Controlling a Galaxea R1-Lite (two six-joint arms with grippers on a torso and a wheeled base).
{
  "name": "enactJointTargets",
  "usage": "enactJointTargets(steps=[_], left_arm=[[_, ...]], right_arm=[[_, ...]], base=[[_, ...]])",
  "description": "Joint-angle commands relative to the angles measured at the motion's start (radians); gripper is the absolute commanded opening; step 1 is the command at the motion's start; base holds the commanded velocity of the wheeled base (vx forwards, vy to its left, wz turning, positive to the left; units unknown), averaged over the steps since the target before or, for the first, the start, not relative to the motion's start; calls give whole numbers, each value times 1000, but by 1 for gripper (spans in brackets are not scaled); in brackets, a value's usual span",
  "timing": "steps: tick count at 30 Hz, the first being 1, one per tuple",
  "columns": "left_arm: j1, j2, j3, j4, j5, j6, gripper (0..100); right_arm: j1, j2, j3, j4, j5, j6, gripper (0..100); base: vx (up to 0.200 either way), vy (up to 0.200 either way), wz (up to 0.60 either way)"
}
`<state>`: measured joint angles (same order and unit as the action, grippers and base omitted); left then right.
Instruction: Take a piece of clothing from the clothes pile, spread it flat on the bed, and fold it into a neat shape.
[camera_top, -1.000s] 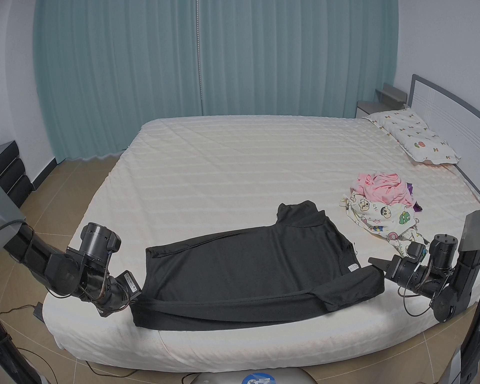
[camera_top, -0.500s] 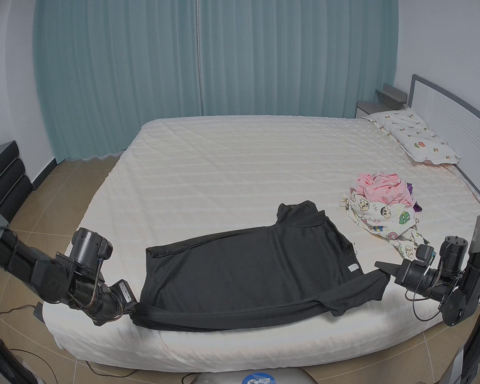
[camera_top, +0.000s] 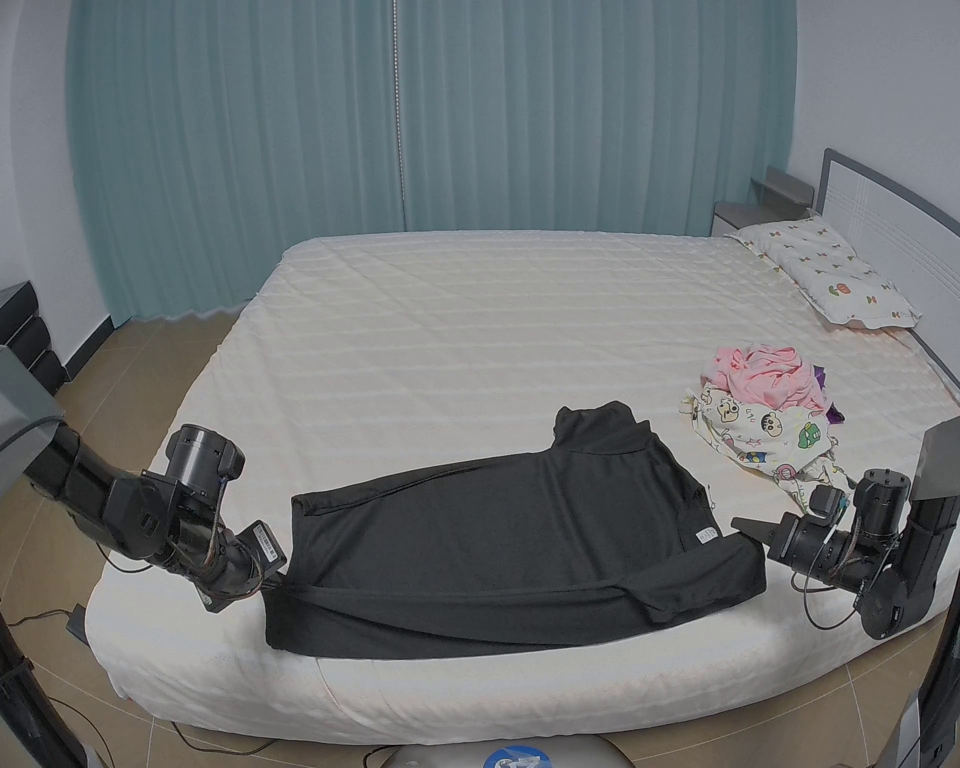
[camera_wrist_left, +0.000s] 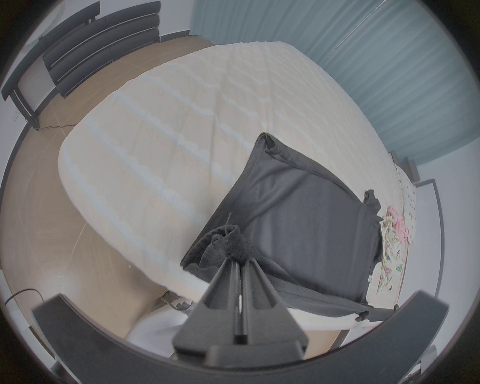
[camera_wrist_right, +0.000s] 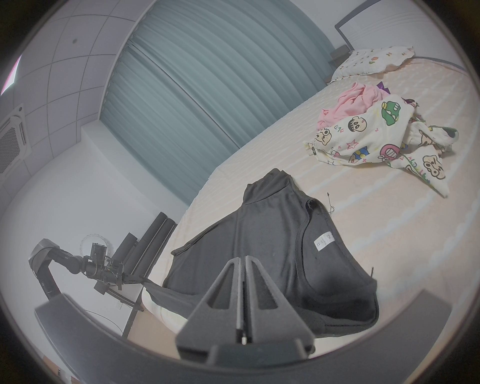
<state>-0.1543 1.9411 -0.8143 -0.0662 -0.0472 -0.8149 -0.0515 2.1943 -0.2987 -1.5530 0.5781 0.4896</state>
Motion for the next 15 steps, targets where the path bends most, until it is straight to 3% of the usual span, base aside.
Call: enactJointTargets(steps=[1,15], left_arm=[[30,118,-74,2,1,-1,0],[41,251,-218,2,-14,0,0]], right_arm=[[2,104,-82,-9,-3,0,0],[9,229,-209,-15,-63,4,0]], base=[[0,0,0],[0,0,0]])
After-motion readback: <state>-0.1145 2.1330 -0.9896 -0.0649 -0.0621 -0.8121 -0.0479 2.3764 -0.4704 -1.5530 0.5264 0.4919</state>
